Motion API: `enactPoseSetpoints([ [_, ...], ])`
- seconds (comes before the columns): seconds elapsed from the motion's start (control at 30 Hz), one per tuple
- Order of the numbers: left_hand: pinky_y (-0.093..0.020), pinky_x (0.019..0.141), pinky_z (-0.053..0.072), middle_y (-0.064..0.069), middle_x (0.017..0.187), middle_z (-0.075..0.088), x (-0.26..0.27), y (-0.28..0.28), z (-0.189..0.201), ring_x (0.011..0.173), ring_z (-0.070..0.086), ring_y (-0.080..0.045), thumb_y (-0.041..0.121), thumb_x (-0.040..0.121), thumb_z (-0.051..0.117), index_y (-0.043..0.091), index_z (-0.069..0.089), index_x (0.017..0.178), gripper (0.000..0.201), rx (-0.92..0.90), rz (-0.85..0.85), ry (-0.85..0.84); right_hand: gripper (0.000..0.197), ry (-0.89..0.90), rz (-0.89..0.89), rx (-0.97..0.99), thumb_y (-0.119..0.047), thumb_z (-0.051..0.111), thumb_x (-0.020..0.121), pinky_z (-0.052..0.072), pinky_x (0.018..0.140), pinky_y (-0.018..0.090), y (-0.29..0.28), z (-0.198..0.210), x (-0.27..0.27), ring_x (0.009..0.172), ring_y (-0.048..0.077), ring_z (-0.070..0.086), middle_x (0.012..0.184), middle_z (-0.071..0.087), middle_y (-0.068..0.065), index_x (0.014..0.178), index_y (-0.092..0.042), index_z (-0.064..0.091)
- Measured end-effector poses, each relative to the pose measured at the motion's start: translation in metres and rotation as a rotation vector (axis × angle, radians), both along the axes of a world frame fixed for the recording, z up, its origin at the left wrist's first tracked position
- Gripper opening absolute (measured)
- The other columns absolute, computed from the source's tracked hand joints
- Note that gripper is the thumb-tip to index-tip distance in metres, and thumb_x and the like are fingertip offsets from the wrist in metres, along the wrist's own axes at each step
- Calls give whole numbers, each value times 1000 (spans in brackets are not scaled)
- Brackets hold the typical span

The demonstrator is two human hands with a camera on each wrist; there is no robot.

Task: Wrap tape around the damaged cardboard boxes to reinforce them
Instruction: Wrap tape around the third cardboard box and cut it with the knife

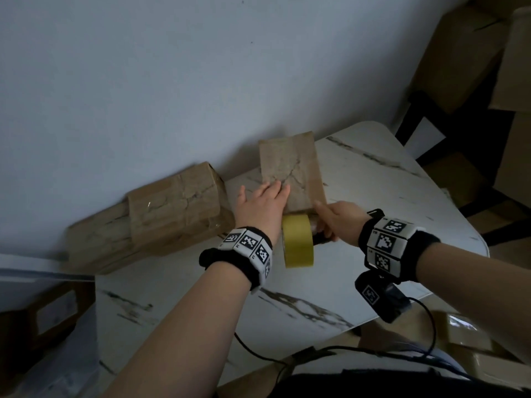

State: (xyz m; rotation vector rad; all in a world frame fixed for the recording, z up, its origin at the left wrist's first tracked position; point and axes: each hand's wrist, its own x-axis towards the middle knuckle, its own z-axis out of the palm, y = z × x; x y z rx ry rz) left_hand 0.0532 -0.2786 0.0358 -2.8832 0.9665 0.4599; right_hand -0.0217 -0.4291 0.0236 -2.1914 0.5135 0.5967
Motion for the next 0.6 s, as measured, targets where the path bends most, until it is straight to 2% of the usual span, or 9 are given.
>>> enactPoseSetpoints([
  [0.07, -54, 116, 5, 7, 157, 16, 1, 1, 0, 144, 12, -16, 10, 98, 31, 29, 14, 150, 57, -6, -6, -8, 41, -38, 56, -179, -41, 27, 100, 46, 84, 35, -9, -9, -6, 95, 29, 58, 97, 61, 11, 89, -16, 57],
  [0.13, -56, 116, 5, 7, 155, 18, 1, 2, 0, 143, 13, -17, 8, 96, 34, 29, 16, 150, 60, -10, -10, -11, 33, -35, 154, -365, -34, 32, 99, 39, 92, 36, -15, -20, -11, 112, 29, 48, 115, 54, 9, 107, -16, 58],
  [0.2, -57, 115, 6, 7, 154, 19, 2, 2, -1, 142, 14, -17, 7, 95, 35, 30, 17, 149, 61, -20, -8, -16, 35, -26, 256, -501, -33, 42, 94, 31, 103, 37, -17, -33, -15, 124, 26, 38, 131, 47, 3, 126, -22, 52],
  [0.23, -58, 115, 7, 7, 154, 20, 2, 3, -1, 142, 14, -17, 6, 95, 35, 30, 18, 149, 62, -23, -8, -17, 39, -23, 294, -544, -33, 48, 91, 28, 105, 36, -18, -37, -17, 126, 24, 35, 134, 44, 0, 129, -25, 49],
  [0.33, -59, 114, 7, 7, 154, 20, 3, 4, -2, 142, 15, -17, 5, 95, 35, 31, 17, 149, 63, -22, -14, -15, 46, -5, 337, -616, -25, 58, 86, 26, 108, 34, -19, -45, -21, 125, 23, 36, 134, 43, -1, 131, -29, 45],
  [0.47, -59, 115, 5, 8, 154, 21, 3, 4, -2, 141, 17, -17, 7, 96, 37, 32, 18, 149, 62, -22, -13, -30, 49, 7, 333, -680, -12, 54, 84, 28, 106, 33, -19, -49, -23, 120, 23, 43, 126, 48, 1, 130, -27, 45],
  [0.6, -59, 114, 5, 8, 155, 19, 5, 6, -2, 142, 15, -16, 5, 95, 37, 33, 17, 149, 64, -15, -24, -22, 46, 31, 330, -614, -10, 52, 86, 34, 100, 32, -25, -44, -25, 118, 23, 44, 123, 49, 1, 128, -27, 47],
])
